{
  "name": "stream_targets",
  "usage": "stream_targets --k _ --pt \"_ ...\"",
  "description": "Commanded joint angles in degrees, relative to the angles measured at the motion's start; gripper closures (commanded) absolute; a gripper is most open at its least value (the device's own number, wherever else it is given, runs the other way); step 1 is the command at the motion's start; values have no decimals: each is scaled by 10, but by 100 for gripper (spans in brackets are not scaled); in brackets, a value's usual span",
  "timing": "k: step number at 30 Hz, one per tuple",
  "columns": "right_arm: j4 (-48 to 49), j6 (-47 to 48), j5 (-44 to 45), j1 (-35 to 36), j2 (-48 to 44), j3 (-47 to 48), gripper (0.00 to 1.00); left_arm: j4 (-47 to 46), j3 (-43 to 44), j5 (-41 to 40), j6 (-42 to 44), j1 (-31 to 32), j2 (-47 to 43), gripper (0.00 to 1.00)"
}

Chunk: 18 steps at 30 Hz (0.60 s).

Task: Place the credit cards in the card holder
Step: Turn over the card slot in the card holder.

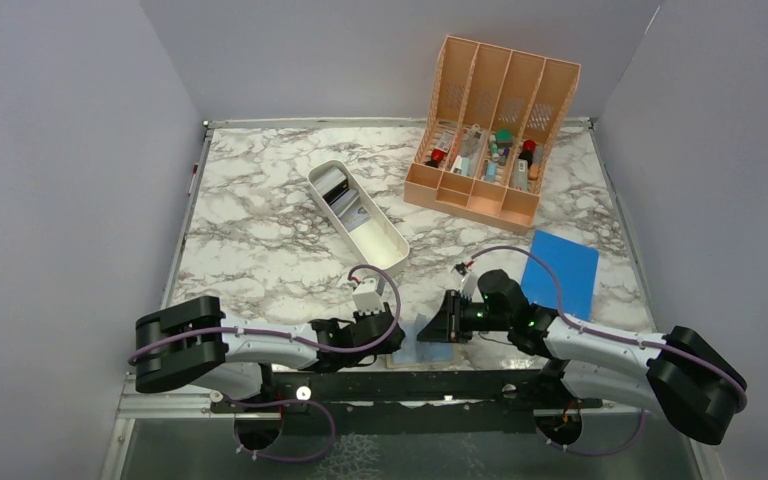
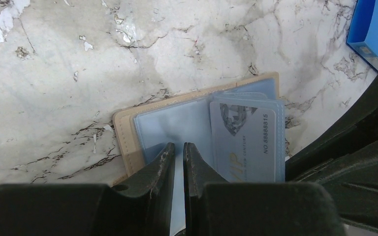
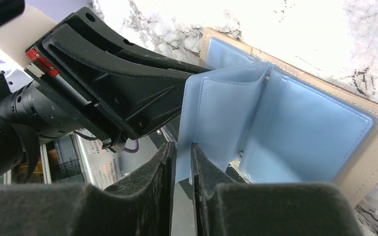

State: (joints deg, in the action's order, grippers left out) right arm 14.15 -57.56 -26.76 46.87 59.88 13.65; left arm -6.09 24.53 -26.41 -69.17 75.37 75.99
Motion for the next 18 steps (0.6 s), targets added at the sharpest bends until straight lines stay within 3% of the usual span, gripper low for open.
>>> stream_targets --k 1,5,10,14,18 --pt "25 4 -15 3 1 -4 79 26 -4 -8 1 -1 3 83" --pt "43 -5 -11 3 -2 -16 89 31 -6 -10 -1 -1 -3 83" --pt "52 -7 -11 3 7 -16 90 26 -13 -13 -4 -1 -13 83" --pt "72 -12 -16 3 18 -20 90 40 -8 -21 0 -1 -22 83" --pt "78 -5 -15 3 39 -19 80 31 -24 -23 -14 -1 -35 83"
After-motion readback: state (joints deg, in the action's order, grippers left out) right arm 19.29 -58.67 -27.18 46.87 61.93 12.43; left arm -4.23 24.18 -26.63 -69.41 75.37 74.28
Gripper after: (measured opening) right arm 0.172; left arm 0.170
